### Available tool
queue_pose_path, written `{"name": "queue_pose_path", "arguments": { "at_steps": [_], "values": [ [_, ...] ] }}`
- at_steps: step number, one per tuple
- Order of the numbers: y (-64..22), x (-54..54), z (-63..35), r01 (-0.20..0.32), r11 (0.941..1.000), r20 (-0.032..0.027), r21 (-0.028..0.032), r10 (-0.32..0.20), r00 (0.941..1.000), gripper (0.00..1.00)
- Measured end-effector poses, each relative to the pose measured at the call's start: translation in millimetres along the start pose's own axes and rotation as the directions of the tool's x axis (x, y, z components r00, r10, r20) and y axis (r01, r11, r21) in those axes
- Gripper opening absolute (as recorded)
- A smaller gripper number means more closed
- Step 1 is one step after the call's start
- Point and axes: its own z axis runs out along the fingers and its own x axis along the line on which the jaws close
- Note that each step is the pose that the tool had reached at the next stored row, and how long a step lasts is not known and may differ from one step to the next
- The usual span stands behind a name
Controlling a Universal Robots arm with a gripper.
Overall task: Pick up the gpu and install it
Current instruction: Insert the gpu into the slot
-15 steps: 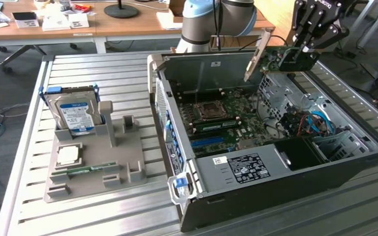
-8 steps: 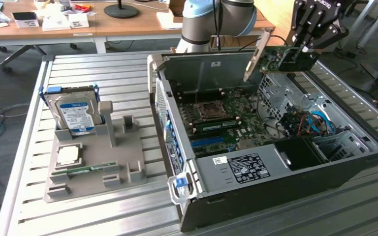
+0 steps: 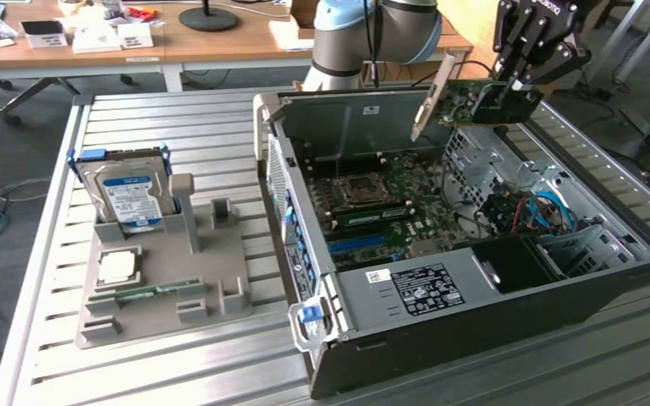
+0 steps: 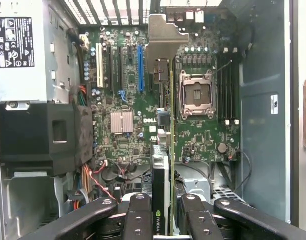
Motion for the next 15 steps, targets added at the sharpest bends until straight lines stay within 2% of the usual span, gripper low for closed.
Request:
{"name": "queue_pose_path", "arguments": {
  "at_steps": [7, 15],
  "values": [
    [12.4, 0.8, 0.5, 0.000, 1.0000, 0.0001, 0.0002, 0.000, 1.0000, 0.27],
    [30.8, 2.0, 1.1, 0.000, 1.0000, 0.0002, 0.0008, 0.000, 1.0000, 0.27]
  ]
}}
